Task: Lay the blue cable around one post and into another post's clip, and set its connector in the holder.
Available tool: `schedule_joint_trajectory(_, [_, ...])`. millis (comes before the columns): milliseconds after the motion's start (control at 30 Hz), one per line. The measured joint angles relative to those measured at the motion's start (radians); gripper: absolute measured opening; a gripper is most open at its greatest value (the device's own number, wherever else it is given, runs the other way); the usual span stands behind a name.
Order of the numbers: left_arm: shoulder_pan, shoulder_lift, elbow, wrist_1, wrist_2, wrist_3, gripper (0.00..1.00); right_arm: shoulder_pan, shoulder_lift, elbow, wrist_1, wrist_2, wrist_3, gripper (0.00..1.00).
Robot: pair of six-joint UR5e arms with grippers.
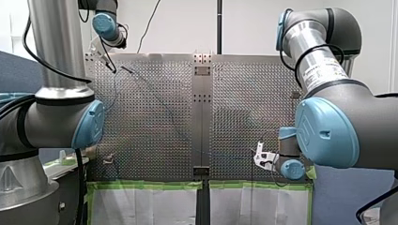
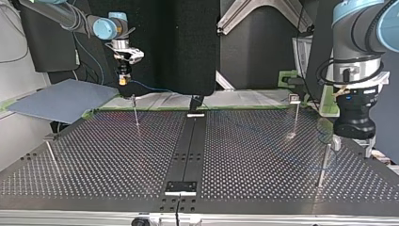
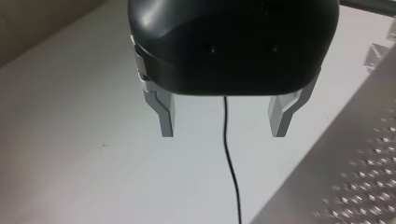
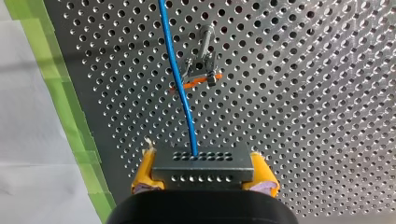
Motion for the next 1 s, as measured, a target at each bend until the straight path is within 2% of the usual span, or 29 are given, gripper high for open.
schedule_joint_trajectory(200, [-0.008, -0.002, 0.021, -0.065, -0.061, 0.065, 1.0, 0.001, 0.0, 0.0, 0.0, 0.0, 0.0, 0.0])
schedule_joint_trajectory(400, [-0.005, -0.023, 0.031, -0.126, -0.078, 0.126, 1.0, 0.001, 0.0, 0.0, 0.001, 0.0, -0.002, 0.0])
schedule_joint_trajectory(733, [0.001, -0.032, 0.056, -0.218, -0.068, 0.218, 1.0, 0.002, 0.001, 0.0, 0.002, 0.0, -0.002, 0.0])
schedule_joint_trajectory(1000, [0.005, -0.031, 0.072, -0.294, -0.011, 0.293, 1.0, 0.005, 0.0, 0.0, 0.002, 0.0, -0.002, 0.0])
